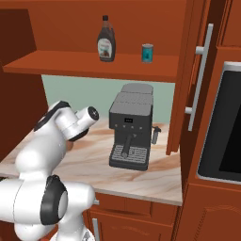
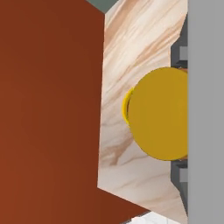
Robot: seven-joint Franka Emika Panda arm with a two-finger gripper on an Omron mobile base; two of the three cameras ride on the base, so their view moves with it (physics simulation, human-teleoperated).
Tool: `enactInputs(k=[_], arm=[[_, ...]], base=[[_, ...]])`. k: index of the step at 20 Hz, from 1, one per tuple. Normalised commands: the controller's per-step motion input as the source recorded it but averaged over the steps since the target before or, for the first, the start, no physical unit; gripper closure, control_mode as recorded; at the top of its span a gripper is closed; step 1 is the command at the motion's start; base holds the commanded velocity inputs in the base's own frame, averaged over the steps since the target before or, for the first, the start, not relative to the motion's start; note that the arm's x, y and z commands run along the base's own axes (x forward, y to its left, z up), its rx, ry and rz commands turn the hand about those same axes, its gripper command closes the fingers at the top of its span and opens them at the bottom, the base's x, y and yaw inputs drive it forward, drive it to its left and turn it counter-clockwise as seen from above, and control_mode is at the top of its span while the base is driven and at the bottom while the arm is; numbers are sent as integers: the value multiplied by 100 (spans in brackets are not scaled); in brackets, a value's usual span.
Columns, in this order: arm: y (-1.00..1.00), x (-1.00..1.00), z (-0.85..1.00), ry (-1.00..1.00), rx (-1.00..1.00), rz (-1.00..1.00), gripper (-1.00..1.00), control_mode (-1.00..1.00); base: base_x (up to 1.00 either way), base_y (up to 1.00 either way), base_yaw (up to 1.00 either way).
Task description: Pick the syrup bottle and honey bottle from the cabinet and place them next to the mug.
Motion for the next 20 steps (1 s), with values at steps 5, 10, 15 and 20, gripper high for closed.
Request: enactInputs(k=[5,10,15,20], arm=[[7,0,-26,12,0,0,100,-100],[0,0,-23,3,5,0,100,-100],[0,5,-11,0,9,0,100,-100],[0,15,0,0,1,-2,100,-100]], base=[[0,0,0],[0,0,0],[0,0,0],[0,0,0]])
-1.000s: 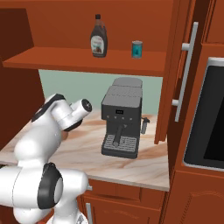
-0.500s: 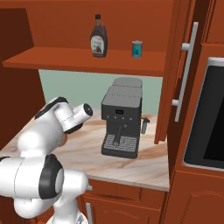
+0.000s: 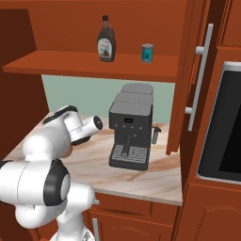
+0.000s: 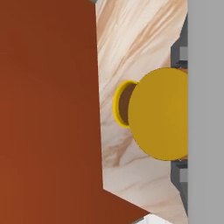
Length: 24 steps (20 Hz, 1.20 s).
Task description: Pick the syrup bottle and honey bottle from the cabinet and place them next to the mug.
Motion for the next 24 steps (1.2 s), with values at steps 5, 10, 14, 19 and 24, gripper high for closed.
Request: enactInputs(k=[5,10,14,19,24], arm=[[0,14,0,0,0,-3,100,-100],[0,13,-1,0,0,-1,100,-100],[0,11,-11,1,0,0,100,-100],[0,0,-20,5,0,0,100,-100],[0,1,-16,1,0,0,100,-100]], base=[[0,0,0],[0,0,0],[0,0,0],[0,0,0],[0,0,0]])
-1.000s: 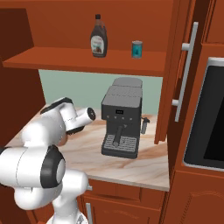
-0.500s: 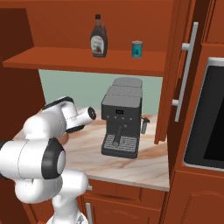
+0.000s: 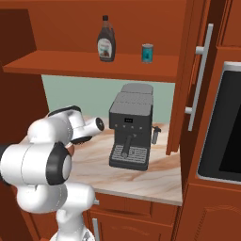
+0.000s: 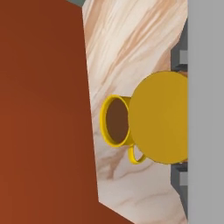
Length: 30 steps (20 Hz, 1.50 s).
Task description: Pick the syrup bottle and honey bottle from the cabinet and place them next to the mug.
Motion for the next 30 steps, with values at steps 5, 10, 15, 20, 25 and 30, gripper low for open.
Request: enactInputs(k=[5,10,15,20,25,30], arm=[[0,11,-10,0,0,0,100,-100],[1,29,0,0,0,0,100,-100],[0,6,-11,0,0,0,100,-100],[0,0,-12,2,0,0,100,-100],[0,0,0,0,0,0,-100,-100],[0,0,0,0,0,0,-100,-100]], base=[[0,0,0],[0,0,0],[0,0,0],[0,0,0],[0,0,0],[0,0,0]])
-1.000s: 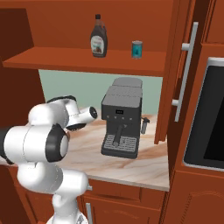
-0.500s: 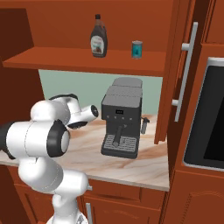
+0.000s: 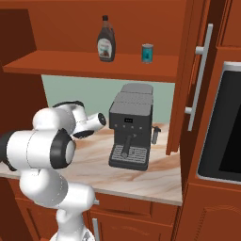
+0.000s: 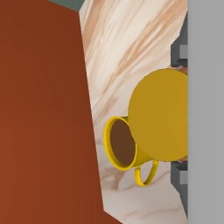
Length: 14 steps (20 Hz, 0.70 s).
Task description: Pick the syrup bottle and honey bottle from the cabinet and place them next to the mug.
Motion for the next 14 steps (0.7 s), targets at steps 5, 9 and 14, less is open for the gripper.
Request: enactInputs(k=[5,9,14], arm=[[0,0,0,0,0,0,-100,-100],[0,0,1,0,0,0,-100,-100],[0,0,25,0,0,0,-100,-100]], base=[[0,0,0],[0,0,0],[0,0,0]])
